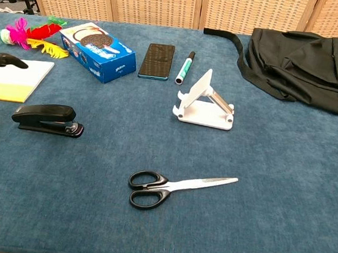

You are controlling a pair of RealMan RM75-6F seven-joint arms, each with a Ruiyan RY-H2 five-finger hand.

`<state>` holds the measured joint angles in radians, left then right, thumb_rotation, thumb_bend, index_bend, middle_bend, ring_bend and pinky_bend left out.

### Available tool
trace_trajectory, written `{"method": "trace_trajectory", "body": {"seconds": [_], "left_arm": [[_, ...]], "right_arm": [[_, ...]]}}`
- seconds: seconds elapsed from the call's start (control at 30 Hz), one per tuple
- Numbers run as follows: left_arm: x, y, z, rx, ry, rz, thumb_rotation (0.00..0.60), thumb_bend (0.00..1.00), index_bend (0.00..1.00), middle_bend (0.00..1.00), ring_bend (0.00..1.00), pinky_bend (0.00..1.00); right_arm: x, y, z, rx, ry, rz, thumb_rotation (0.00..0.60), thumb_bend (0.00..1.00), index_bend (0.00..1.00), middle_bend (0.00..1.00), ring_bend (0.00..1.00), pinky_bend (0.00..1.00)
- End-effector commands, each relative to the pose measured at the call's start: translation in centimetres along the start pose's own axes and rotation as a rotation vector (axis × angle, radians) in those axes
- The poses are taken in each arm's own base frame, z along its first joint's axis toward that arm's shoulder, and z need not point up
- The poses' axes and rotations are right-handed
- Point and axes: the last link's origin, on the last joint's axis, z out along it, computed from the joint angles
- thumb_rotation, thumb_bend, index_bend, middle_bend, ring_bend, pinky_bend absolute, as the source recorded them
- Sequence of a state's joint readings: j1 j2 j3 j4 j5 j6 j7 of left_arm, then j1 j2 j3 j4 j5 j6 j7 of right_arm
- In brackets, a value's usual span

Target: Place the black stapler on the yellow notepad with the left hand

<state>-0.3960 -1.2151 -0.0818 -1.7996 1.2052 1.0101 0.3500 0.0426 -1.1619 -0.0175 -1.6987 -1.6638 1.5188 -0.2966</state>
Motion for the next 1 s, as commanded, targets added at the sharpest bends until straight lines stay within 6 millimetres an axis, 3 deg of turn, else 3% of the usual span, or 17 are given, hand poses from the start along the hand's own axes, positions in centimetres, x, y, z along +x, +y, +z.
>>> {"method": "trace_trajectory", "body": {"seconds": [0.03,0.3,1.0], "left_arm": [[0.1,0.6,1.2,-0.012,-0.004,-0.006,0.600,0.38,0.07,0.00,0.00,0.08],[-0.4,2.2,2.6,-0.037,-0.030,-0.061,0.600,0.39,0.17,0.00,0.01,0.08],[-2.7,2.9,4.3,-0.023,-0.080,-0.032,0.600,0.43,0.25,0.02,0.05,0.08]], "right_arm": [[0.0,0.0,0.0,0.000,-0.001,0.000,0.600,0.34,0.07,0.00,0.00,0.05],[0.0,-0.1,0.0,0.003,0.006,0.001,0.600,0.34,0.07,0.00,0.00,0.03],[0.4,0.1,-0.1,0.000,0.029,0.009,0.600,0.33,0.07,0.00,0.00,0.03]]}}
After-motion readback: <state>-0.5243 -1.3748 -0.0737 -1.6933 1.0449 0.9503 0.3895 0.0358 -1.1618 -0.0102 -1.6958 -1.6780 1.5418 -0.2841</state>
